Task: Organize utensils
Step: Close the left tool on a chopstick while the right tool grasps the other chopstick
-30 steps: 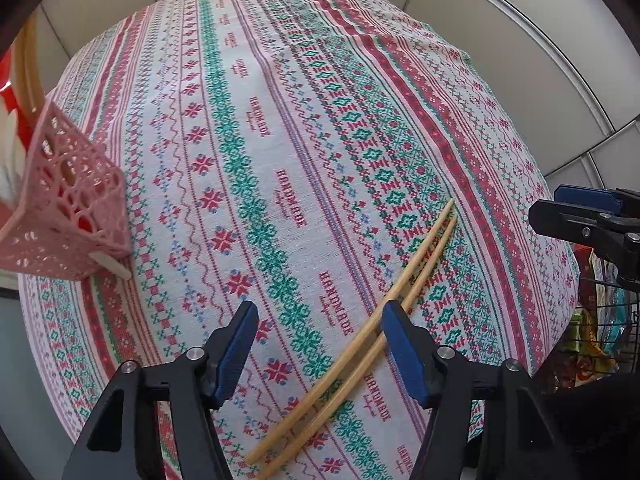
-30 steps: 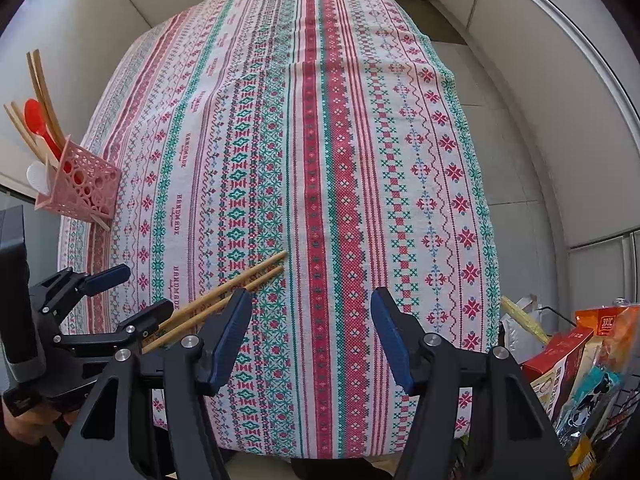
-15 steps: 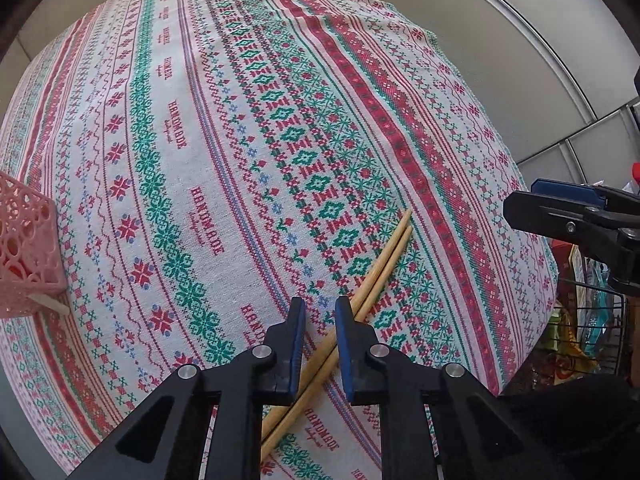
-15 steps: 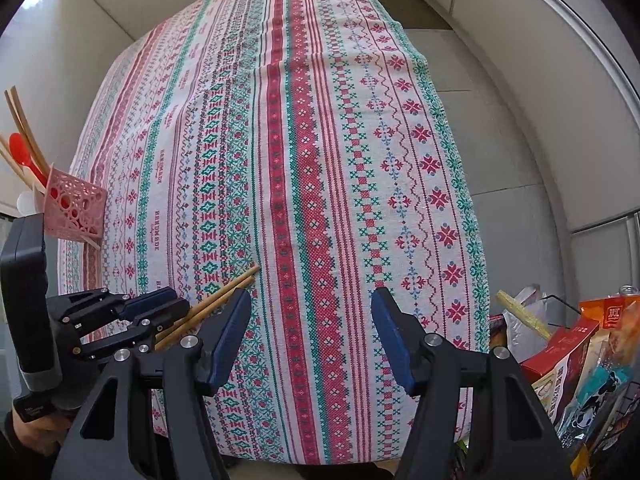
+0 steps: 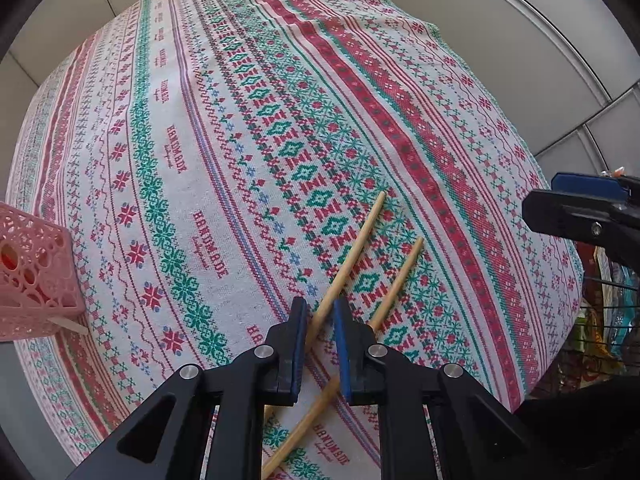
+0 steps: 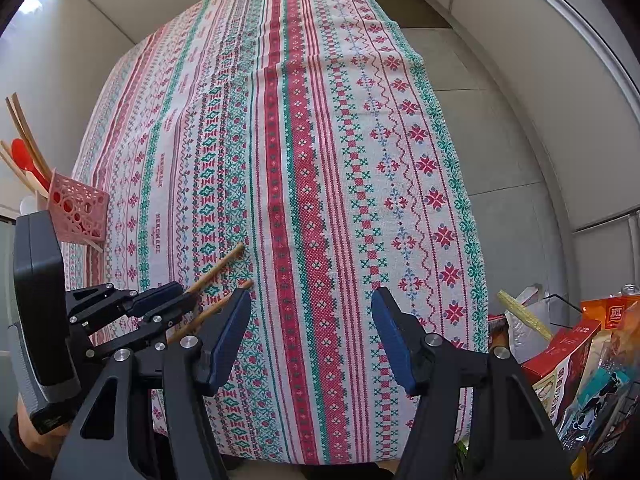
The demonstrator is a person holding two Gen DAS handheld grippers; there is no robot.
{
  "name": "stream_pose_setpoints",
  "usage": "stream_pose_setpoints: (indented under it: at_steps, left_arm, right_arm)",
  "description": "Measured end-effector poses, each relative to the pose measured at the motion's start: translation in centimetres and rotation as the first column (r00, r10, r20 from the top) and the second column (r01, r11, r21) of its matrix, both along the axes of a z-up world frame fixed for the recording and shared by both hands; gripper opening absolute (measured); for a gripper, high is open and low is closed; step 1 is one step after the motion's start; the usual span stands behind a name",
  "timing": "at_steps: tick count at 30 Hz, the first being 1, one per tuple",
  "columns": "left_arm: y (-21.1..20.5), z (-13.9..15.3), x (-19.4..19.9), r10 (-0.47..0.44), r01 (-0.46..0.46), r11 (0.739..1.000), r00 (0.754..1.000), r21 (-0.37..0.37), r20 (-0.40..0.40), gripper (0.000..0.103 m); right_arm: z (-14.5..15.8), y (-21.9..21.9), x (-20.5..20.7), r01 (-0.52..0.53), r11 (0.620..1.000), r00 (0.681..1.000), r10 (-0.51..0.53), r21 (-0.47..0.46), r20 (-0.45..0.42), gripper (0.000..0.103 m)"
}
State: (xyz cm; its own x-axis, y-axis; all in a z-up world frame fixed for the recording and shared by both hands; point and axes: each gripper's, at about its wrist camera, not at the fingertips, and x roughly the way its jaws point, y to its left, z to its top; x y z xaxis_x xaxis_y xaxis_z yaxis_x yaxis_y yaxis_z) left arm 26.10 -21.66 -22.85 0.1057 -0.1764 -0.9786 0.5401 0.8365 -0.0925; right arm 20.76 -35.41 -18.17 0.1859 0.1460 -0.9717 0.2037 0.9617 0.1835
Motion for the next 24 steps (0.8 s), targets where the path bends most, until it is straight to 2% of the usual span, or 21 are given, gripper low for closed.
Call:
stream_pose_setpoints:
  at_steps: [8, 11, 18, 24]
  left_arm:
    - [-1.9, -0.2, 2.6, 0.075, -0.073, 0.997, 0.993, -0.027, 0.087, 0.013]
    - [-1.4, -0.2, 3.7, 0.124, -0.120, 0.991, 0.989, -0.052, 0.076, 0.010]
    - [2.4, -0.5, 5.2, 0.204, -0.203, 0.979, 0.976, -0.015, 0.079, 0.006]
    - [6.3, -0.5, 5.6, 0.243, -0.241, 0.970, 0.967, -0.042, 0.075, 0.006]
  right_arm:
    - [-0.8, -0.1, 0.0, 0.018, 1.000, 0.999, -0.018, -0.001, -0.029, 0.066]
    - [-1.4, -0.3, 0.1, 0.027, 1.000, 0.998, -0.027, 0.003, -0.048, 0.066]
    - [-2.7, 1.0, 0.8, 0.038, 0.997, 0.996, -0.032, 0.072, -0.085, 0.066]
    - [-3.7, 4.1, 1.7, 0.010, 0.991, 0.993, 0.006, 0.137, -0.117, 0.065]
